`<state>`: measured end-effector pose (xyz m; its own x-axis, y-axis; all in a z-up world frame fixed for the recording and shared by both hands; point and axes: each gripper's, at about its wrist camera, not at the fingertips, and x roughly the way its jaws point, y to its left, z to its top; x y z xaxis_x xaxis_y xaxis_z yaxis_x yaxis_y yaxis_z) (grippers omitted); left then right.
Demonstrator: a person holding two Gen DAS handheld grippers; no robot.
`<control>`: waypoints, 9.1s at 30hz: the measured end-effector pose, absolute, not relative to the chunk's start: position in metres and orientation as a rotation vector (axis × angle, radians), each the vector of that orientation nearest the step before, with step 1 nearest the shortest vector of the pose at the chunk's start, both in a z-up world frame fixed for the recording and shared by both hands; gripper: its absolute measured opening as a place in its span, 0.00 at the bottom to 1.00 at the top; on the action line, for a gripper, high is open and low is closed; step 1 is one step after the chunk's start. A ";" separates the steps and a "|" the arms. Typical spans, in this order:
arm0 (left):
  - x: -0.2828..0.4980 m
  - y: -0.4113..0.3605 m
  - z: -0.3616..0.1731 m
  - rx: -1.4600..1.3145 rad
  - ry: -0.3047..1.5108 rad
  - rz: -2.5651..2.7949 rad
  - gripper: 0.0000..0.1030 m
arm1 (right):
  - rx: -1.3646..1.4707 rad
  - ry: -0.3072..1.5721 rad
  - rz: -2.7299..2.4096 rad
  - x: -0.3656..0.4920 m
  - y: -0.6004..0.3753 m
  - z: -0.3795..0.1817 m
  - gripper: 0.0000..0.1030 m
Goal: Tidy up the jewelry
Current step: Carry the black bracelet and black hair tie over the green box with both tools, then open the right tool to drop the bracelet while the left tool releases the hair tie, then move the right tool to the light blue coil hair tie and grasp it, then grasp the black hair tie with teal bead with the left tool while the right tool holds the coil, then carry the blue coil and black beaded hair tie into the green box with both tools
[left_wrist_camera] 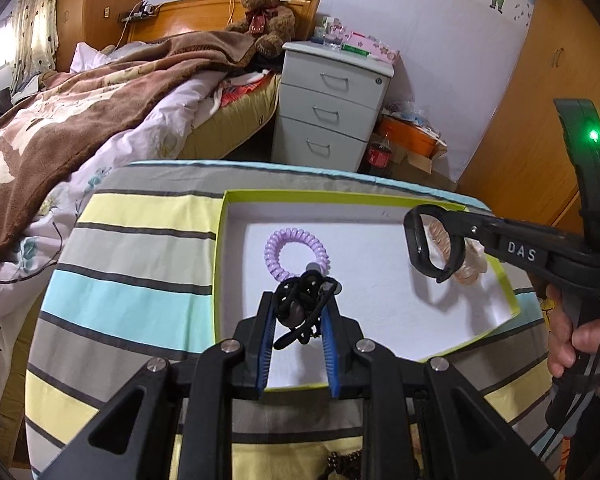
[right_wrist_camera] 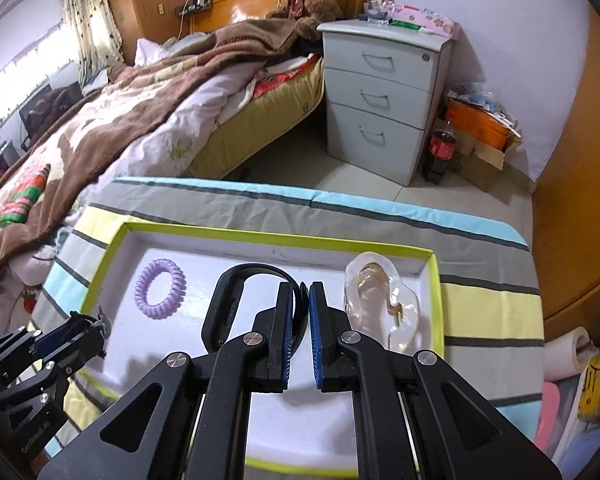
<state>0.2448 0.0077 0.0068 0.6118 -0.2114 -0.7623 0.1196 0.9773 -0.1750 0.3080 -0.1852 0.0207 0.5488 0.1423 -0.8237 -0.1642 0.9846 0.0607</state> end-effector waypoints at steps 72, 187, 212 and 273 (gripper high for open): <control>0.200 0.001 0.036 -0.093 0.849 -0.173 0.68 | -0.017 0.873 0.174 0.250 -0.184 0.063 0.32; 0.107 -0.077 -0.019 0.143 0.867 -0.415 0.34 | 0.032 0.877 0.145 0.060 -0.246 -0.003 0.10; 0.110 -0.078 -0.021 0.200 0.873 -0.360 0.17 | 0.035 0.871 0.143 0.055 -0.245 0.000 0.10; 0.220 -0.031 0.083 0.012 0.721 -0.370 0.17 | 0.021 0.823 0.163 0.190 -0.215 0.068 0.10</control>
<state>0.2202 -0.0313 0.0834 0.6891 -0.3270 -0.6467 0.3354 0.9350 -0.1154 0.1896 -0.2154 0.0682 0.6683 0.1529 -0.7280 -0.1364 0.9873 0.0821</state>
